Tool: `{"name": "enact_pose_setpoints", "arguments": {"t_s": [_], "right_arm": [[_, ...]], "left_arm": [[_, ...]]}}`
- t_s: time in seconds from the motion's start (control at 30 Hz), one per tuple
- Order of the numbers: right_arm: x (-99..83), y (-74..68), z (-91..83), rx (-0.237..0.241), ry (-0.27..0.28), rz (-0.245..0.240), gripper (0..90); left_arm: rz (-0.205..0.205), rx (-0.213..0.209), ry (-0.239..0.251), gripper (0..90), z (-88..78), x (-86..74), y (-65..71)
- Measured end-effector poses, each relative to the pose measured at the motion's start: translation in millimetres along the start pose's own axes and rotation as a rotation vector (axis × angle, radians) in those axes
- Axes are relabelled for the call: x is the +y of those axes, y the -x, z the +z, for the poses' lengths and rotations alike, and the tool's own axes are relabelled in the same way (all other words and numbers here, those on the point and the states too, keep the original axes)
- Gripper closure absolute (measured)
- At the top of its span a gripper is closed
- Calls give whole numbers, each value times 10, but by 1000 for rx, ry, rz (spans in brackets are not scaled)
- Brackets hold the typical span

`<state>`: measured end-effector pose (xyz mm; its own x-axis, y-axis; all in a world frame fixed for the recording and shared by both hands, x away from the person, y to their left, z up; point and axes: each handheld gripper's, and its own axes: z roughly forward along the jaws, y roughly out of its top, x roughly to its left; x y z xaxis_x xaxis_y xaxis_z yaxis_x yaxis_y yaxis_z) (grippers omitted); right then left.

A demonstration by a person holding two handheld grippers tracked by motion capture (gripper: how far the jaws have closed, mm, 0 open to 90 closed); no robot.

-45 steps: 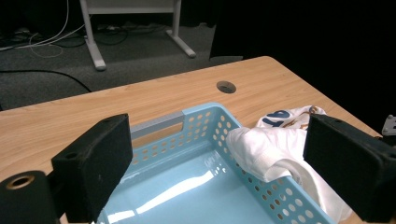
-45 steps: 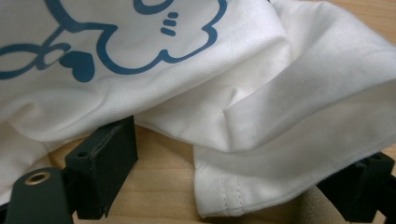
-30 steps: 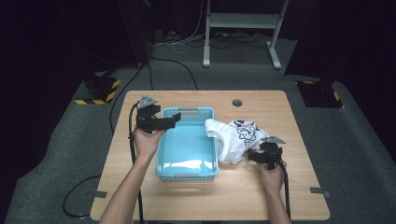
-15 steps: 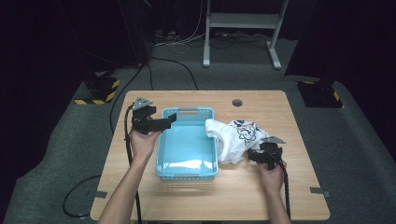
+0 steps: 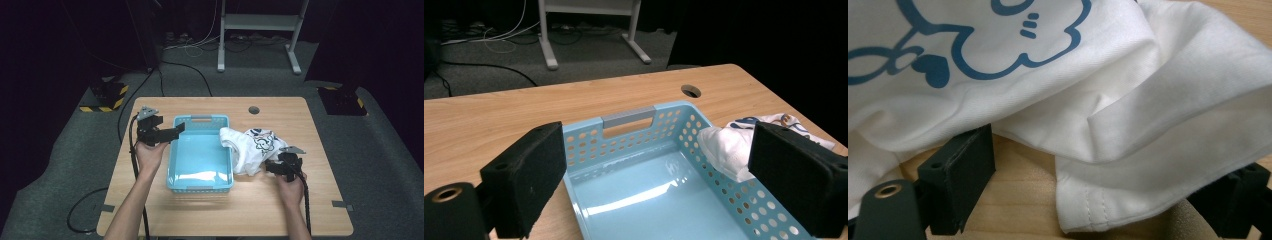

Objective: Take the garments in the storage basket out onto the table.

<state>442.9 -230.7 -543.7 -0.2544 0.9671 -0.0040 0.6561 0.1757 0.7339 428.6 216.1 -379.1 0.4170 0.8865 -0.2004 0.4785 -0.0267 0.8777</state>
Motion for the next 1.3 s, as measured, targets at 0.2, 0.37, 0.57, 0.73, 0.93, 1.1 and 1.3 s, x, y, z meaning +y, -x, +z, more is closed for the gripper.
{"name": "enact_pose_setpoints", "arguments": {"t_s": [0.2, 0.37, 0.57, 0.73, 0.93, 1.1, 1.3], "right_arm": [[0, 0, 0, 0, 0, 0, 129], [0, 0, 0, 0, 0, 0, 129], [0, 0, 0, 0, 0, 0, 129], [0, 0, 0, 0, 0, 0, 129], [0, 0, 0, 0, 0, -1, 129], [0, 0, 0, 0, 0, 0, 128], [-1, 0, 0, 0, 0, 0, 129]], "left_arm": [[-11, 7, 0, 89, -21, -31, -38], [-12, 17, -1, 89, -35, -58, -61], [-23, 25, 1, 89, -60, -89, -100], [-29, 33, 0, 90, -74, -117, -127], [-49, 44, -4, 90, -77, -180, -171], [-52, 54, -12, 91, -71, -240, -195], [-59, 67, -21, 92, -64, -301, -232]]}}
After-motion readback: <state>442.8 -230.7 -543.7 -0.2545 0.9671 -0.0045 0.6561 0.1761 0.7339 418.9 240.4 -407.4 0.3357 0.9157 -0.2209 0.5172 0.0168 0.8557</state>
